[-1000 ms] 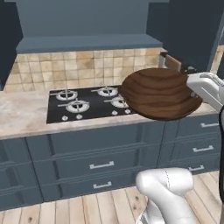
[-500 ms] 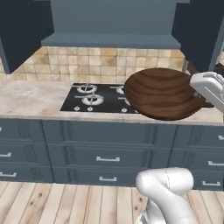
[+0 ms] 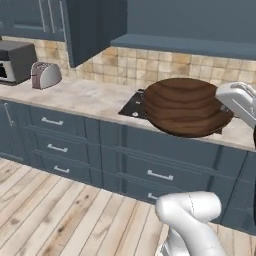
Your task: Pick up the bowls from the cabinet and place each bowl in front of a stool on the dining counter.
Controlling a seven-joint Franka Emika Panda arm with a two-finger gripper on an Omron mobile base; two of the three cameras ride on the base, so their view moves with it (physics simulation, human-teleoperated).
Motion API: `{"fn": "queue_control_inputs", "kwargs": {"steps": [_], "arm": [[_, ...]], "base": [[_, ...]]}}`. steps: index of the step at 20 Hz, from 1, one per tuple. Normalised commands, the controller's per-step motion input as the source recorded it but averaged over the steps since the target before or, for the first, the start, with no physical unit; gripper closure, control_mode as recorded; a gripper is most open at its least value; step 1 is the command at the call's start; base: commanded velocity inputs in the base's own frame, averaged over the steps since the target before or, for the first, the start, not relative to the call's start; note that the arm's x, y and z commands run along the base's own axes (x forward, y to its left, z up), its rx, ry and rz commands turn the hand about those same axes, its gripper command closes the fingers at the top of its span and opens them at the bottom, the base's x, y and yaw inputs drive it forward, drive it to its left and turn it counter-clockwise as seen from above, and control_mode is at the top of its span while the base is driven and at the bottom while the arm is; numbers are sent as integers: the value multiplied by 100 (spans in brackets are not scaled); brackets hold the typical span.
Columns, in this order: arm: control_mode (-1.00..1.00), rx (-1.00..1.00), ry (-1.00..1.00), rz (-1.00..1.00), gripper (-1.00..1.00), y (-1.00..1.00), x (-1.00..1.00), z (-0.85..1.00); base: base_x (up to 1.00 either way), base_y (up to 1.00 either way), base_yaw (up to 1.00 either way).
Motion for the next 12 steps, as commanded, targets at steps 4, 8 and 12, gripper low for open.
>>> {"fn": "queue_control_inputs", "kwargs": {"steps": [4,8,12], "arm": [[100,0,0,0,100,0,0,0],[100,0,0,0,100,0,0,0],[100,0,0,0,100,0,0,0]], "base": [[-67,0,51],[-93,0,51],[-100,0,50]]}}
